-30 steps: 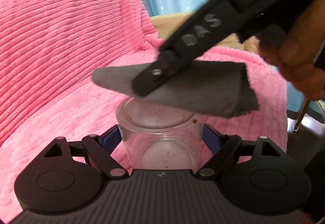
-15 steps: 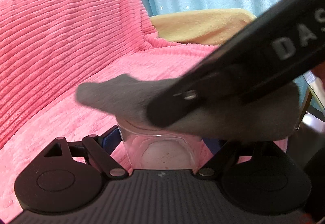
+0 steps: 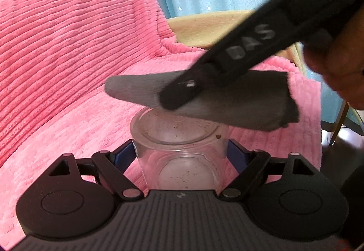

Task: Clean container
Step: 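Sweep the grey cloth back and forth over the jar rim with the right gripper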

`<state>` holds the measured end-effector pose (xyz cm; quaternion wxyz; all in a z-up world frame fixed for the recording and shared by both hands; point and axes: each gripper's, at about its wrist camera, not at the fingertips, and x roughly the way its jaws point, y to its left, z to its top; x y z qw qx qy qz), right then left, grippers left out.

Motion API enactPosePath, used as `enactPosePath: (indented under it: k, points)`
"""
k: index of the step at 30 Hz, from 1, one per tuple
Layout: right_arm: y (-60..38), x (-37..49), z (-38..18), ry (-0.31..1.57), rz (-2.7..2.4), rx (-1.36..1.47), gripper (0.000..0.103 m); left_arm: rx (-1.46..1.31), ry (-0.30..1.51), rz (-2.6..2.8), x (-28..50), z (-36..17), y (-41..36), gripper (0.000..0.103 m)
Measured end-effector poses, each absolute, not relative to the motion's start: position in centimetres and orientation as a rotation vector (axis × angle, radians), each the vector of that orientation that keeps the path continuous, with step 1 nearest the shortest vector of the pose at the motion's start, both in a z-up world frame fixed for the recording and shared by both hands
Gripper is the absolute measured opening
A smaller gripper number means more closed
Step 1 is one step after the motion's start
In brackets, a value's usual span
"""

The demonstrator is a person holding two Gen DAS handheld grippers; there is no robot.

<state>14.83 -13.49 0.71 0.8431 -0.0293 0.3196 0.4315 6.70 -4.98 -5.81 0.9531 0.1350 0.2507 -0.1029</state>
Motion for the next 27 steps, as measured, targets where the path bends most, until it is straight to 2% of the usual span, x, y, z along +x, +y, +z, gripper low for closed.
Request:
enactPosePath:
  k: [13,27]
  points:
    - [-14.4,12.5,0.8,0.741,0.987,0.095,0.007,0.295,0.501,-0.26,7.5,-6.0,-2.3,0.085]
    - [-11.8,15.7,1.0,0.625,0.922,-0.092,0.006,0.289,0.503,-0.263,7.7,-6.1,-2.5,0.085]
